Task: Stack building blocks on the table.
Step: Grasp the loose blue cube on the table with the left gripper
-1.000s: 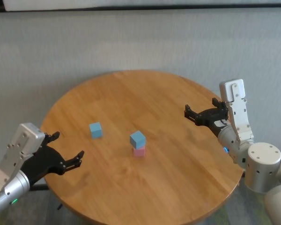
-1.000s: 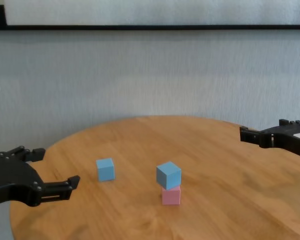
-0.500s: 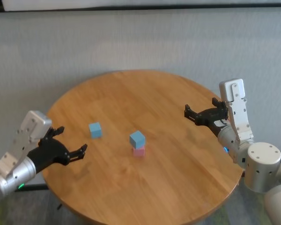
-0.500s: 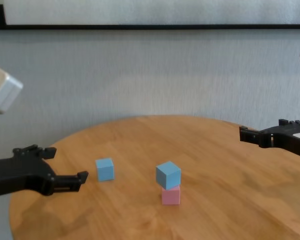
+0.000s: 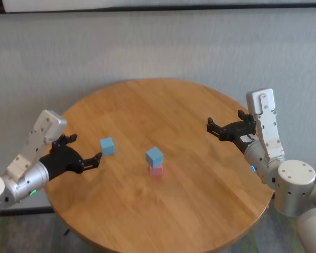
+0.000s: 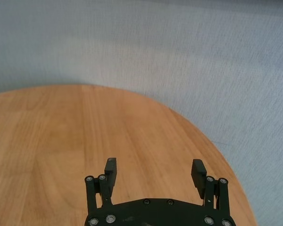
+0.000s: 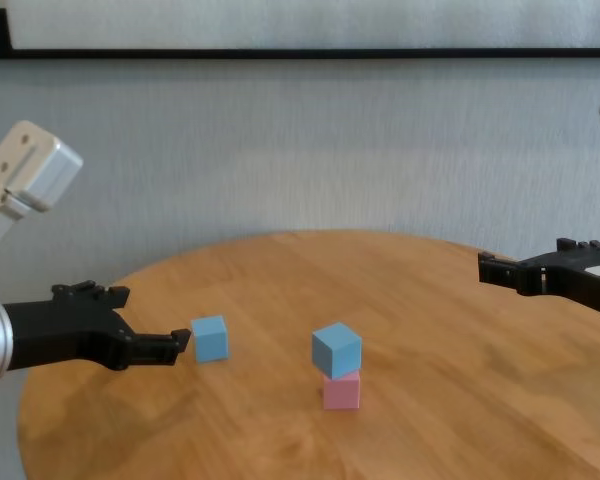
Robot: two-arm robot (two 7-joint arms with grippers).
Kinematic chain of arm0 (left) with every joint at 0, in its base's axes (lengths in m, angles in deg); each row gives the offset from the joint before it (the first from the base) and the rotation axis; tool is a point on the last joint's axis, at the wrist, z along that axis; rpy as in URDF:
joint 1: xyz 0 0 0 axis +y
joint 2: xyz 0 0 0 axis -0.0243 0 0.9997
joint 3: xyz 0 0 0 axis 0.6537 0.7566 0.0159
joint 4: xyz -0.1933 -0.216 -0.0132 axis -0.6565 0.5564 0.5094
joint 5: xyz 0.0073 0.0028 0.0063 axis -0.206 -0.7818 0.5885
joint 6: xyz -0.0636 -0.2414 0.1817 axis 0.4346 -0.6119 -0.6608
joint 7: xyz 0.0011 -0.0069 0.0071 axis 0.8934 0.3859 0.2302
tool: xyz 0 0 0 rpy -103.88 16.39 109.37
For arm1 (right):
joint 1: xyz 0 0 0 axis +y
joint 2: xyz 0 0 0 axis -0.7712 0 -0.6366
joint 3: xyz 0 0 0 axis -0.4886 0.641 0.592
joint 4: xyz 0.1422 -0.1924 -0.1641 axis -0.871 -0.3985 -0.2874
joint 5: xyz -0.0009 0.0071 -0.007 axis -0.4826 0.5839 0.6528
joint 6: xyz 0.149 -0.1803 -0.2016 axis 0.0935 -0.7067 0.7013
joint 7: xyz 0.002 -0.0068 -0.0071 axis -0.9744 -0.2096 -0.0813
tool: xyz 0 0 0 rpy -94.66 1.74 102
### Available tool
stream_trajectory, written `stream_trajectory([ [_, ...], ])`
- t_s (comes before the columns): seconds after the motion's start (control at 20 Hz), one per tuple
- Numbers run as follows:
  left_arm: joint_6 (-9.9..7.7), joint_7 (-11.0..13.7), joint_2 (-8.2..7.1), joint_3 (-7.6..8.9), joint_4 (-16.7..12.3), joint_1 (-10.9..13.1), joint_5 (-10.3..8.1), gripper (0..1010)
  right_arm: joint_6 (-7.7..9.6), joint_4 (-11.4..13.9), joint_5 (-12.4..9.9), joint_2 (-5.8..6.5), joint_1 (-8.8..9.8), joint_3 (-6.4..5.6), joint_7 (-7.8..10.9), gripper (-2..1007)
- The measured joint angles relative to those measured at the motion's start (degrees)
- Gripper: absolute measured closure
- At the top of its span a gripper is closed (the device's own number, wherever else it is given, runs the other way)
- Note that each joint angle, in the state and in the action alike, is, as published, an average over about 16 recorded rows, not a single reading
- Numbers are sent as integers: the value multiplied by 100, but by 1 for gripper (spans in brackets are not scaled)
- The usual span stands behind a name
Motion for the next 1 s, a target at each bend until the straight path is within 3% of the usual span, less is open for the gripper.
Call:
stream_trajectory([
  [0.4,20,91,135,-63,448,-281,-29,8,0,-2,-1,-2,-1,2,0,5],
  [1.0,172,281,243,-208,814,-526,-84,9,0,-4,-1,-3,-2,3,0,5],
])
